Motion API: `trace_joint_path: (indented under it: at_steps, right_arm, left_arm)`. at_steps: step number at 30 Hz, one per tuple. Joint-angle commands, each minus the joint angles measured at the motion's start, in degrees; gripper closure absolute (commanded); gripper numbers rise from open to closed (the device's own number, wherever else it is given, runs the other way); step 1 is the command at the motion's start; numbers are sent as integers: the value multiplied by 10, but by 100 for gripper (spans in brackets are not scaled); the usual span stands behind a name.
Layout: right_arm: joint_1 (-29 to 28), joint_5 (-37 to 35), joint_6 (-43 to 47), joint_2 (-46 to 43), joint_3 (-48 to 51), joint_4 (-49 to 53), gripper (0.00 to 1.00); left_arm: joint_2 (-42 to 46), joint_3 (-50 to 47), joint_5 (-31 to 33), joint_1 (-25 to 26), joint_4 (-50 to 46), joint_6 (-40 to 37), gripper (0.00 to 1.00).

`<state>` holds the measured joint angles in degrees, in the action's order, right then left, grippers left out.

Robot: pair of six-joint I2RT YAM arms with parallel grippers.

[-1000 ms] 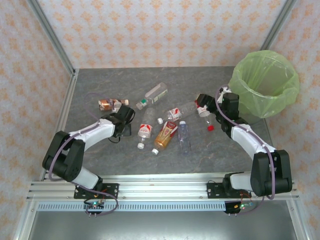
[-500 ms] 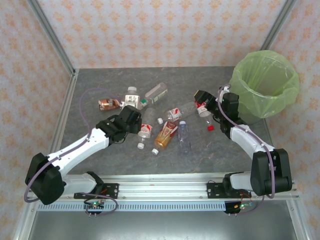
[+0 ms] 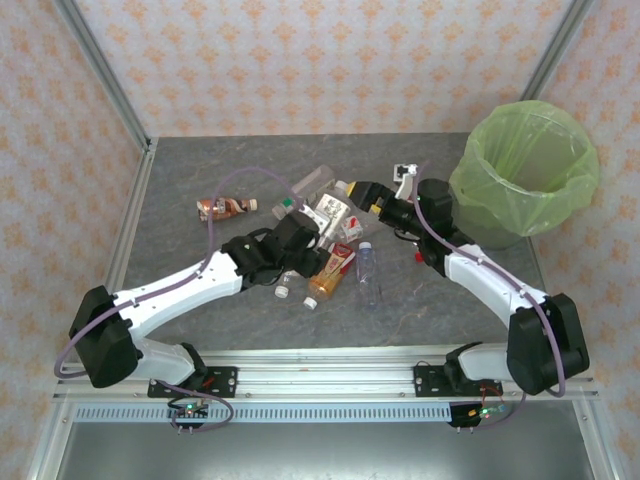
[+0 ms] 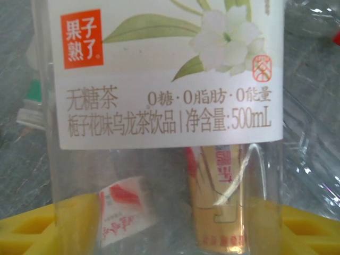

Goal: Put the plastic bottles in the bin

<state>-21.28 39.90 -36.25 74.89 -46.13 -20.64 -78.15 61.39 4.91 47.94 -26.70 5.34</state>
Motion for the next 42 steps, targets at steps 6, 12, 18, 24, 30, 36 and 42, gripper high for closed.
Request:
trace_joint_path:
  at_steps: [6, 12, 18, 24, 30, 36, 42]
  right_arm:
    - [-20, 39, -36, 28, -28, 7, 2]
    - [-31, 63, -33, 23, -19, 13, 11]
    - [-42, 87, -19, 14, -6, 10, 13]
    - [-61, 90, 8, 10, -11, 19, 26]
    - [-65, 77, 24, 9, -20, 38, 47]
    - [-65, 65, 56, -13, -25, 75, 65]
    - [-65, -40, 86, -58, -6, 69, 94]
  left_arm:
    - [39, -24, -12, 22, 33, -9, 100]
    - [32, -5, 27, 30, 11, -31, 97]
    - [42, -4, 22, 31, 16, -29, 97]
    - [41, -4, 12, 31, 16, -24, 95]
    - [40, -5, 16, 31, 19, -19, 94]
    - [47, -7, 5, 31, 22, -9, 91]
    - [61, -15, 42, 30, 32, 10, 21]
